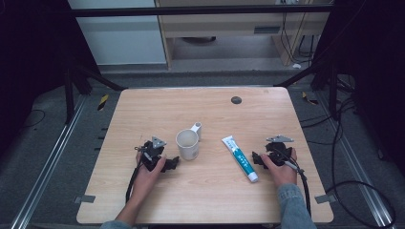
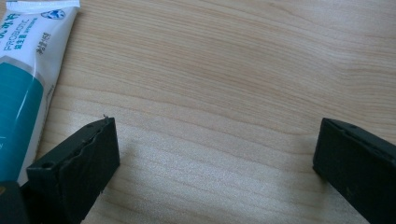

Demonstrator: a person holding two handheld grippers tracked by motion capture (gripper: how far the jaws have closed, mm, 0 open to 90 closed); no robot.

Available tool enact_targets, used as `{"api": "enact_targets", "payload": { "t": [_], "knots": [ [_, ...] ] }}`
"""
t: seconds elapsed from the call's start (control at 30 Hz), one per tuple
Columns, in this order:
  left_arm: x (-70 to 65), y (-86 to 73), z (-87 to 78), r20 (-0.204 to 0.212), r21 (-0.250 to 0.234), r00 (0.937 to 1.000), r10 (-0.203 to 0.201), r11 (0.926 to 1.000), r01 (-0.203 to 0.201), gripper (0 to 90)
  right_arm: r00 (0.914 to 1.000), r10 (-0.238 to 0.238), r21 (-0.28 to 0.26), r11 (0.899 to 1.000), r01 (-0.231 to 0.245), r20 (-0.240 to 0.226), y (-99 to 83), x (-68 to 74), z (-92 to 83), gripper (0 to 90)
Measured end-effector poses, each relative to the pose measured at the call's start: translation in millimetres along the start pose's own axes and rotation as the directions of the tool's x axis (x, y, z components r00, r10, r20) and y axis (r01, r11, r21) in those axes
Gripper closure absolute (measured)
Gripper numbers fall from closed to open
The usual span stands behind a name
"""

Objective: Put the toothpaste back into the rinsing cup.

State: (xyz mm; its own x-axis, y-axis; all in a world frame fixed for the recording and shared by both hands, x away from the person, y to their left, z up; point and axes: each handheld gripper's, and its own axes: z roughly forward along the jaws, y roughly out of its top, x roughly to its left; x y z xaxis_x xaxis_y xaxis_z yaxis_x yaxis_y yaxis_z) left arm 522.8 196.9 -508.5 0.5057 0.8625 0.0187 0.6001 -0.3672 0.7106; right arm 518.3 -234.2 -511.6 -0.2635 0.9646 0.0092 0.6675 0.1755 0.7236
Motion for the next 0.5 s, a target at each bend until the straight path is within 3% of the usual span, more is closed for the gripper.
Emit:
{"api": "enact_targets", "payload": {
  "t": [0.13, 0.23, 0.5],
  "knots": [
    [-0.1, -0.1, -0.1, -0.001, 0.0, 1.0, 0.0, 1.0, 0.0, 0.0, 1.0, 0.0, 0.001, 1.0, 0.0, -0.007, 0.2, 0.0, -0.3, 1.1],
    [-0.2, -0.2, -0.1, -0.001, 0.0, 1.0, 0.0, 1.0, 0.0, 0.0, 0.9998, -0.001, 0.041, 0.999, 0.002, -0.018, 3.9, 0.9, -7.9, 9.8],
    [-0.3, -0.2, -0.2, -0.002, 0.0, 1.0, -0.001, 1.0, 0.001, 0.0, 0.9933, -0.094, 0.068, 0.993, 0.098, -0.067, 17.7, 13.6, -44.9, 19.3]
  ]
}}
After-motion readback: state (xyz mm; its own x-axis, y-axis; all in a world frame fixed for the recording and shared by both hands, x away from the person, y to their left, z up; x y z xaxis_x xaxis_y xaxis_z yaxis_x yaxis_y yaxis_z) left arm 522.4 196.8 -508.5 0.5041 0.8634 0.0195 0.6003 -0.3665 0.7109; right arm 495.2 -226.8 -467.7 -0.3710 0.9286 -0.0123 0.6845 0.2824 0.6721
